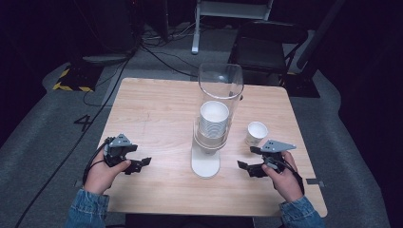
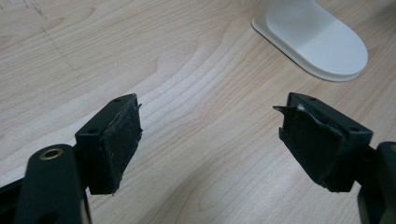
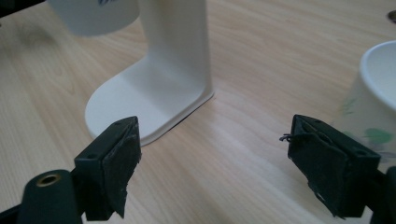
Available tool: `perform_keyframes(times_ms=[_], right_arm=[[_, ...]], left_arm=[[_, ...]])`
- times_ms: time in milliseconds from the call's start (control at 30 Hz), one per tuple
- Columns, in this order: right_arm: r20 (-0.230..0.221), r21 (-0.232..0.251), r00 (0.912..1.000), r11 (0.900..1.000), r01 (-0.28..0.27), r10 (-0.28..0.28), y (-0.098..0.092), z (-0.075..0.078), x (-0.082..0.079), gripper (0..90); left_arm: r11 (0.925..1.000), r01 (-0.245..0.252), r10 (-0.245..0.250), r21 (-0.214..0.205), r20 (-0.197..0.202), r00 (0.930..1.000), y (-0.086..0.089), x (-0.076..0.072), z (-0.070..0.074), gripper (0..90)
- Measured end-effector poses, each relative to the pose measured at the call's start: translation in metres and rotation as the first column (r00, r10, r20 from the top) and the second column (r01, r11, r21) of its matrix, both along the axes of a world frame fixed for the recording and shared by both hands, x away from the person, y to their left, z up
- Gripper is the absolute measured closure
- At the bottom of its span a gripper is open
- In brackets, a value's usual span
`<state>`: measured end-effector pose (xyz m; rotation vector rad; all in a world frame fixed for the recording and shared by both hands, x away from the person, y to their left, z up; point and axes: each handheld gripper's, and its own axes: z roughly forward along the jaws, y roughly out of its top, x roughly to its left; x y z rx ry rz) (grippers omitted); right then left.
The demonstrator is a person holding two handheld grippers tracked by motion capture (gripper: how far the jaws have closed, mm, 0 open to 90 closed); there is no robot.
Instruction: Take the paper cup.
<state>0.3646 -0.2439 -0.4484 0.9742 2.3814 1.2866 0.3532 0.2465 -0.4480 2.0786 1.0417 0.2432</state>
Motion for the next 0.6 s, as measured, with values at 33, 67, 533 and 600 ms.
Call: perform_keyframes(times_ms=[33,67,533,600], right_arm=[[-0.008,-0.003,0.9999,0.9999,-0.01,0.01,0.002,-0.005,-0.002,18.0],[-0.013,-0.003,0.9998,0.9999,-0.015,0.015,0.003,-0.009,-0.003,18.0],[-0.027,-0.067,0.9991,0.9973,0.03,-0.032,0.011,-0.046,-0.003,16.8],[-0.027,-0.075,0.9993,0.9969,0.022,-0.024,0.012,-0.048,-0.003,16.5]], left_arm=[[1.0,0.001,-0.001,0.002,0.0,1.0,0.0,0.0,-0.001,20.5],[1.0,0.0,0.0,0.007,-0.003,1.0,-0.001,0.001,-0.002,20.5],[0.9991,0.013,-0.011,0.041,-0.034,0.9993,-0.005,0.003,-0.013,20.7],[0.999,0.01,-0.009,0.044,-0.037,0.9993,-0.006,0.003,-0.014,20.7]])
